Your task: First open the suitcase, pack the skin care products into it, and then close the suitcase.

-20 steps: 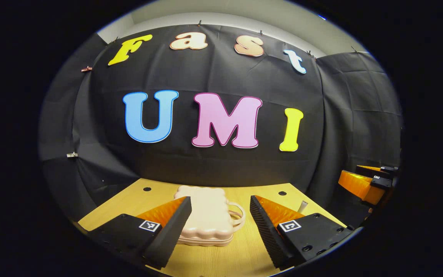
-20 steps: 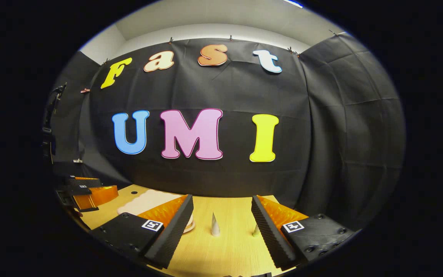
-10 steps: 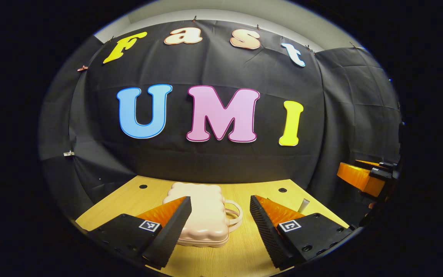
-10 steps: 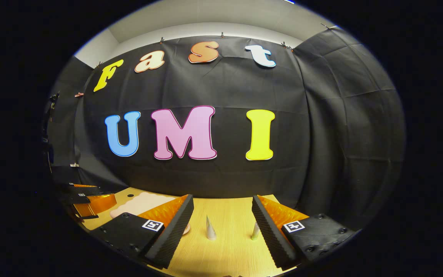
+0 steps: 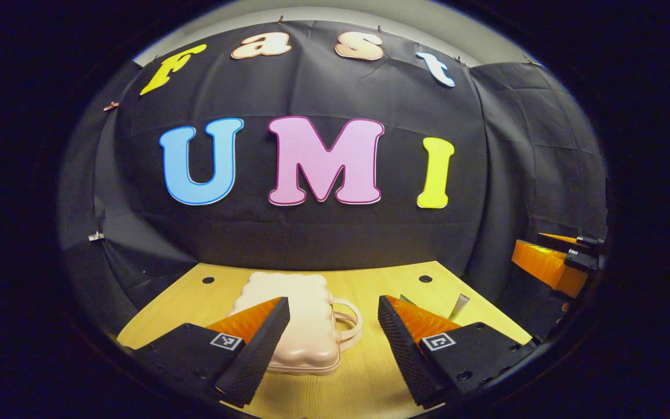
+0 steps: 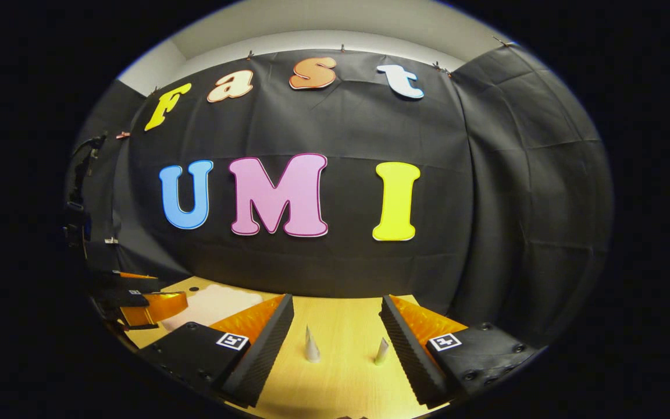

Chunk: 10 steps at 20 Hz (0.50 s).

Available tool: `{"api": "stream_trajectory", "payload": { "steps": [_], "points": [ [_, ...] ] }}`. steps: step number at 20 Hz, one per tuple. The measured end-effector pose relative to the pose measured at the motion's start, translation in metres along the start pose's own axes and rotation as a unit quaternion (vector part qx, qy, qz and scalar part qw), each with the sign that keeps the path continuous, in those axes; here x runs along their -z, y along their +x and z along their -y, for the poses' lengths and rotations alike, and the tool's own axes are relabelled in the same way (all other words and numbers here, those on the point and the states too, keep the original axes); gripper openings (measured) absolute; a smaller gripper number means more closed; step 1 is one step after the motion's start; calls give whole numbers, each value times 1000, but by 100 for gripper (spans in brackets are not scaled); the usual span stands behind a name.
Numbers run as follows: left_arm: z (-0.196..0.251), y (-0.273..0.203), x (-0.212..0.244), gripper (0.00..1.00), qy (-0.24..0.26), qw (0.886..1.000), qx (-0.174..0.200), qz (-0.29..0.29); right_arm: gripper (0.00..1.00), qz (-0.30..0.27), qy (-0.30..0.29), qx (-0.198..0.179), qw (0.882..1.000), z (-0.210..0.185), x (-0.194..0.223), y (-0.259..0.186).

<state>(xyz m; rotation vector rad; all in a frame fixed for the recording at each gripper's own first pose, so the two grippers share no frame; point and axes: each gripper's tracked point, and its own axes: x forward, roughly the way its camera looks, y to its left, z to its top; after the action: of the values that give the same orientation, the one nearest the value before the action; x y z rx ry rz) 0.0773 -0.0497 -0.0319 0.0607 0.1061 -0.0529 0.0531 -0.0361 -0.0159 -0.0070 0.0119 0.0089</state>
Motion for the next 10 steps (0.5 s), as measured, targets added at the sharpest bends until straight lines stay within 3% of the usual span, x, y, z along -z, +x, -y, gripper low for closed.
{"api": "stream_trajectory", "payload": {
  "steps": [5, 10],
  "points": [
    [28, 81, 39, 96, -18, 997, 30, -73, 96, 2, -11, -11, 1000, 11, 5, 13],
    [42, 153, 94, 96, -3, 987, 43, -154, 96, -12, -7, -7, 1000, 32, 23, 23]
  ]
}}
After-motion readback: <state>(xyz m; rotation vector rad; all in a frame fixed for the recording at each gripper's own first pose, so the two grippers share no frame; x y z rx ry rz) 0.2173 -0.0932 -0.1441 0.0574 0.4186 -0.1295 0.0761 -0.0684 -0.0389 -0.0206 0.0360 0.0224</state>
